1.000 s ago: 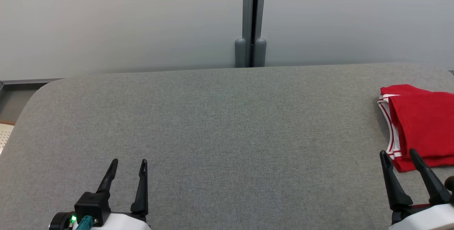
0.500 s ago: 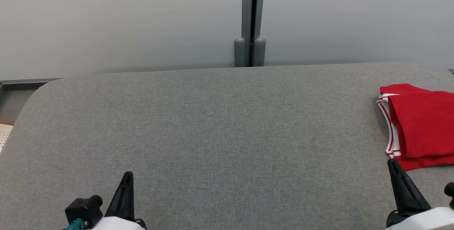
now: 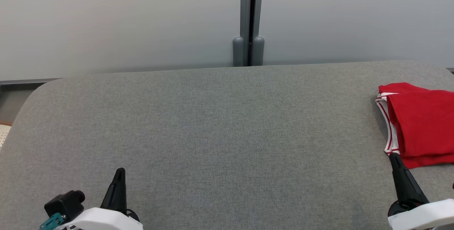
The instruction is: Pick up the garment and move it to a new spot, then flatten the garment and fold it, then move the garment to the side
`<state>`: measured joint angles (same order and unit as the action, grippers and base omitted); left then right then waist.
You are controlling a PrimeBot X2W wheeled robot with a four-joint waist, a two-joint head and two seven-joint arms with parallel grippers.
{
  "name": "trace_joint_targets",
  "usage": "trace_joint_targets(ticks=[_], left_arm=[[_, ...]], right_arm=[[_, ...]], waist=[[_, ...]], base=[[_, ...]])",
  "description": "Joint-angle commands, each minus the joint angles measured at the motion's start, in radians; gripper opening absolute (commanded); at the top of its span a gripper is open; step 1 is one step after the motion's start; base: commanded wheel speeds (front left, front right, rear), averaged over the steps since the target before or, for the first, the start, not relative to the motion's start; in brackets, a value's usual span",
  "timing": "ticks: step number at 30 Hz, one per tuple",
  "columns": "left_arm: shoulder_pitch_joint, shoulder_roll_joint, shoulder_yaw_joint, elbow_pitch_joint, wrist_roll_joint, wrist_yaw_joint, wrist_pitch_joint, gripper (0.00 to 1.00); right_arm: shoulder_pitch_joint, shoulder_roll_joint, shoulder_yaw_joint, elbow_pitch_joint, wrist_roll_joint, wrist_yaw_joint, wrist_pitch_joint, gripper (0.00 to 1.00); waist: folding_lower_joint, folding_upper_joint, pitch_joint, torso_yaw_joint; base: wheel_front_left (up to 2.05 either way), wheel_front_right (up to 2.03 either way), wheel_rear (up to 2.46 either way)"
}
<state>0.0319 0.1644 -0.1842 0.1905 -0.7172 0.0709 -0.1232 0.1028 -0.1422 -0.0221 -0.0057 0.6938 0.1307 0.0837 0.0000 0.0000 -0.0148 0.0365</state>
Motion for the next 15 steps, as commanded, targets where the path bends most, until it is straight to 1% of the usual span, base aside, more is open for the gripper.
trace_joint_targets(ticks=[1, 15], left_arm=[[-0.037, 0.002, 0.016, -0.010, -0.031, -0.009, 0.004, 0.00], [-0.061, -0.017, 0.068, 0.001, -0.212, -0.049, 0.047, 0.00]], right_arm=[[-0.028, -0.004, -0.008, -0.004, 0.032, 0.000, 0.002, 0.00], [-0.066, 0.012, -0.021, 0.047, 0.216, 0.000, 0.004, 0.00]], waist=[[0.0000, 0.0000, 0.000, 0.000], [0.0000, 0.0000, 0.003, -0.005]], base=[[0.00, 0.00, 0.00], [0.00, 0.00, 0.00]])
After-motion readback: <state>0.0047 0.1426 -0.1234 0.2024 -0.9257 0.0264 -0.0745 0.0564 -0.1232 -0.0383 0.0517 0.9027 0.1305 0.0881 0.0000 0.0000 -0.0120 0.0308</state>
